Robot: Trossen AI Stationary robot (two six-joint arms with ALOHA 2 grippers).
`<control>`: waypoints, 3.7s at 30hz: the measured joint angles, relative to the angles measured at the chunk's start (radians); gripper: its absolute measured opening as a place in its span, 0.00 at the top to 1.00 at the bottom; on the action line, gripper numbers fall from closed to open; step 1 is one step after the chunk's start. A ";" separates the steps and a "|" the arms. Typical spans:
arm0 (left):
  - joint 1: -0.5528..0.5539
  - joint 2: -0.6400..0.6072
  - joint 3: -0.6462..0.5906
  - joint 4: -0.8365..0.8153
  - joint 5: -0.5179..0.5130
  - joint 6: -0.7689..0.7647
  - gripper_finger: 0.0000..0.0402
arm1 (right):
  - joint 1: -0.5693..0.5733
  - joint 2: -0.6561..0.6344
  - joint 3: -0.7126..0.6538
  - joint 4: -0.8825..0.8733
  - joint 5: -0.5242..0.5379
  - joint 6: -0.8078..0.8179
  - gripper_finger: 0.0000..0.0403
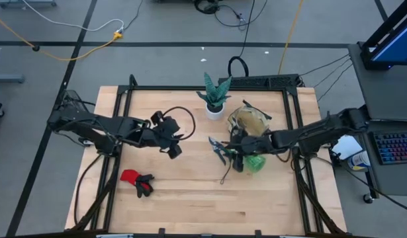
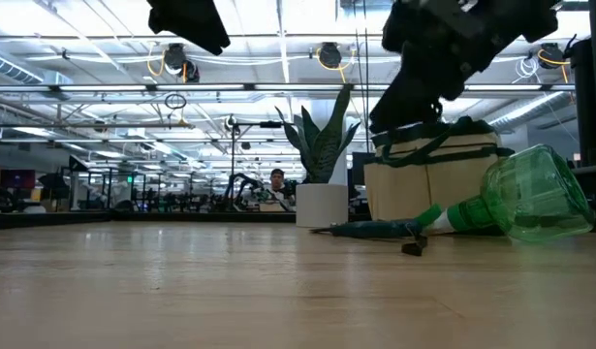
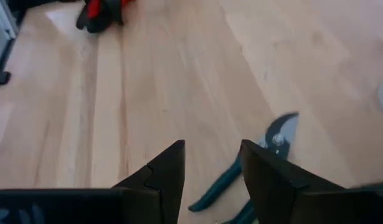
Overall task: Pick & Place Garden tools in Gardening bag
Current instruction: Put the black shear scissors into the gardening bag
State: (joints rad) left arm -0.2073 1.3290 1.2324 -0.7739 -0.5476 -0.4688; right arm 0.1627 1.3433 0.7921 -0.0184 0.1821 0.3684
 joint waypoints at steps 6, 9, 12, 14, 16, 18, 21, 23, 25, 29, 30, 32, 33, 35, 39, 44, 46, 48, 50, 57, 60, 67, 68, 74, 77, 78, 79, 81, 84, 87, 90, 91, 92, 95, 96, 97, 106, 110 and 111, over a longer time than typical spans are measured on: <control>0.000 0.000 0.000 0.000 -0.003 0.000 0.62 | -0.019 0.088 0.002 -0.019 0.000 0.073 0.67; 0.000 0.000 0.000 -0.001 -0.003 0.000 0.62 | -0.027 0.116 0.002 -0.024 0.000 0.089 0.66; 0.000 0.000 0.000 -0.003 -0.003 0.000 0.62 | -0.026 0.123 0.002 -0.047 0.001 0.069 0.66; 0.000 0.000 0.000 -0.008 -0.003 0.000 0.62 | -0.026 0.123 0.002 -0.071 0.004 0.060 0.66; 0.000 0.000 0.000 -0.009 -0.003 0.000 0.62 | -0.026 0.116 0.002 -0.108 0.005 0.060 0.67; 0.000 0.000 0.000 -0.010 -0.003 0.000 0.62 | -0.024 0.109 0.002 -0.143 0.007 0.057 0.67; 0.000 0.000 0.000 -0.010 -0.003 0.000 0.62 | -0.022 0.104 0.002 -0.185 0.004 0.077 0.68; 0.000 0.000 0.000 -0.010 -0.003 0.000 0.62 | -0.012 0.104 0.002 -0.185 0.003 0.096 0.68; 0.000 0.000 0.000 -0.010 -0.003 0.000 0.62 | 0.002 0.105 0.002 -0.184 0.002 0.098 0.68; 0.000 0.000 0.000 -0.010 -0.003 0.001 0.62 | 0.021 0.114 0.002 -0.181 0.000 0.111 0.68; 0.000 0.000 0.000 -0.011 -0.003 0.001 0.62 | 0.024 0.114 0.002 -0.173 0.000 0.119 0.68; 0.000 0.000 0.000 -0.011 -0.003 0.001 0.62 | 0.031 0.113 0.002 -0.154 0.001 0.119 0.68; 0.000 0.000 0.000 -0.011 -0.003 0.001 0.62 | 0.034 0.113 0.002 -0.148 0.000 0.114 0.68; 0.000 0.000 0.000 -0.011 -0.003 0.001 0.62 | 0.037 0.099 0.001 -0.145 -0.002 0.109 0.68; 0.000 0.000 0.000 -0.011 -0.004 0.001 0.62 | 0.052 0.066 0.000 -0.139 -0.028 0.107 0.68; 0.000 0.000 0.000 -0.011 -0.004 0.001 0.62 | 0.106 0.024 0.000 -0.049 -0.058 0.039 0.68; 0.000 0.001 0.000 -0.010 -0.004 0.001 0.62 | 0.122 0.014 0.000 0.003 -0.055 0.012 0.68; 0.000 0.001 0.000 -0.009 -0.006 0.001 0.62 | 0.138 0.011 0.000 0.083 -0.053 -0.031 0.68; 0.000 0.001 0.000 -0.009 -0.013 0.000 0.62 | 0.151 0.011 0.000 0.163 -0.056 -0.100 0.68; 0.000 0.001 0.000 -0.010 -0.014 0.001 0.62 | 0.159 0.017 0.001 0.345 -0.195 -0.414 0.68; 0.000 0.001 0.000 -0.014 -0.014 0.001 0.62 | 0.149 0.017 0.001 0.367 -0.232 -0.431 0.68; 0.000 0.001 0.000 -0.017 -0.014 0.001 0.62 | 0.091 0.025 0.001 0.262 -0.133 -0.313 0.61; 0.000 0.001 0.000 -0.016 -0.014 0.001 0.62 | 0.082 0.037 0.001 0.249 -0.123 -0.294 0.58; 0.000 0.001 0.000 -0.017 -0.013 0.000 0.62 | 0.051 0.091 -0.021 0.232 -0.102 -0.194 0.44; 0.000 0.001 0.000 -0.018 -0.013 0.000 0.62 | 0.041 0.113 -0.048 0.214 -0.096 -0.164 0.41; 0.000 0.001 0.000 -0.018 -0.013 0.000 0.62 | 0.038 0.122 -0.053 0.230 -0.078 -0.163 0.41; 0.000 0.001 0.000 -0.018 -0.013 0.000 0.62 | 0.035 0.127 -0.063 0.232 -0.047 -0.163 0.41; 0.000 0.001 0.000 -0.018 -0.013 0.000 0.62 | 0.027 0.137 -0.081 0.204 0.009 -0.163 0.42; 0.000 0.001 0.000 -0.017 -0.013 0.000 0.62 | 0.007 0.155 -0.084 0.167 0.048 -0.162 0.43; 0.000 0.001 0.000 -0.018 -0.013 0.000 0.62 | -0.015 0.169 -0.084 0.116 0.053 -0.140 0.45; 0.000 0.001 0.000 -0.017 -0.013 0.000 0.62 | -0.033 0.193 -0.085 0.093 0.052 -0.119 0.45; 0.000 0.001 0.000 -0.017 -0.013 0.000 0.62 | -0.037 0.193 -0.085 0.078 0.052 -0.118 0.45; 0.000 0.001 0.000 -0.017 -0.013 0.000 0.62 | -0.040 0.193 -0.085 0.072 0.053 -0.118 0.45; 0.000 0.001 0.000 -0.017 -0.014 0.000 0.62 | -0.051 0.194 -0.085 0.067 0.053 -0.118 0.45; 0.000 0.001 0.000 -0.017 -0.014 0.000 0.62 | -0.053 0.195 -0.085 0.066 0.053 -0.118 0.45; 0.000 0.001 0.000 -0.017 -0.014 0.000 0.62 | -0.057 0.194 -0.085 0.067 0.052 -0.118 0.45; 0.000 0.001 0.000 -0.016 -0.021 0.000 0.62 | -0.085 0.194 -0.085 0.077 0.050 -0.116 0.45; 0.000 0.001 0.000 -0.016 -0.021 0.000 0.62 | -0.085 0.196 -0.085 0.120 0.047 -0.070 0.45; 0.000 0.001 0.000 -0.016 -0.021 0.000 0.62 | -0.085 0.205 -0.085 0.131 0.049 -0.065 0.45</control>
State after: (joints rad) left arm -0.2073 1.3300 1.2320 -0.7902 -0.5690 -0.4686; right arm 0.0779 1.5483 0.7067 0.1126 0.2309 0.3034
